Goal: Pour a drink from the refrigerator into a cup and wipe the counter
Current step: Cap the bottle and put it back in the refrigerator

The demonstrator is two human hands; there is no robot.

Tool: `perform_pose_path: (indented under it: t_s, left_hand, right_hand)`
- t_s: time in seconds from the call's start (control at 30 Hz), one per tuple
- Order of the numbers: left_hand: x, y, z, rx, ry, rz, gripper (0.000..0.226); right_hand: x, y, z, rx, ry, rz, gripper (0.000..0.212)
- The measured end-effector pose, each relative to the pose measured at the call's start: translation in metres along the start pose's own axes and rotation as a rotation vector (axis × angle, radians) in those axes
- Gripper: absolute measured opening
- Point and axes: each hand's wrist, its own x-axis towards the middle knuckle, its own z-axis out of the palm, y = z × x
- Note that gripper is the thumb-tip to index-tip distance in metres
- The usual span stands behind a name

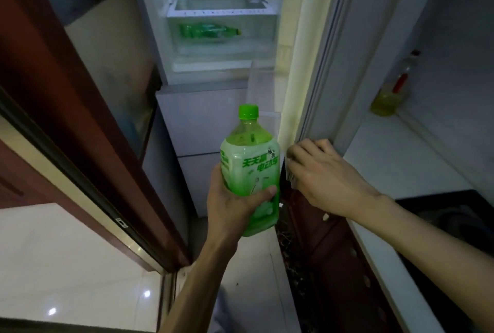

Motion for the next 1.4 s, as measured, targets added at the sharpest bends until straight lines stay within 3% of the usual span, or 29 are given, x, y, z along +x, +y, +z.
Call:
perform_pose_path:
  t_s: [0.3,0.6,0.97,1.4]
  left_hand:
    - [0.006,0.002,0.027,-0.011,-0.063,-0.003,0.073]
    - [0.025,0.006,0.021,0.022,-0.046,0.002,0.072]
    - [0.107,-0.001,0.007,0.046,-0.02,-0.023,0.084]
    - [0.233,0.015,-0.008,0.09,-0.074,0.02,0.084]
  right_hand:
    - [-0.013,0.018,-0.01,0.204,0.121,0.256,0.023]
    - [0.034,0.021,-0.009,0.3,0.16,0.274,0.043]
    - [0.123,0.042,0.013,0.261,0.035,0.562,0.035]
    - [0.197,0.064,0.048,0.286,0.106,0.797,0.025]
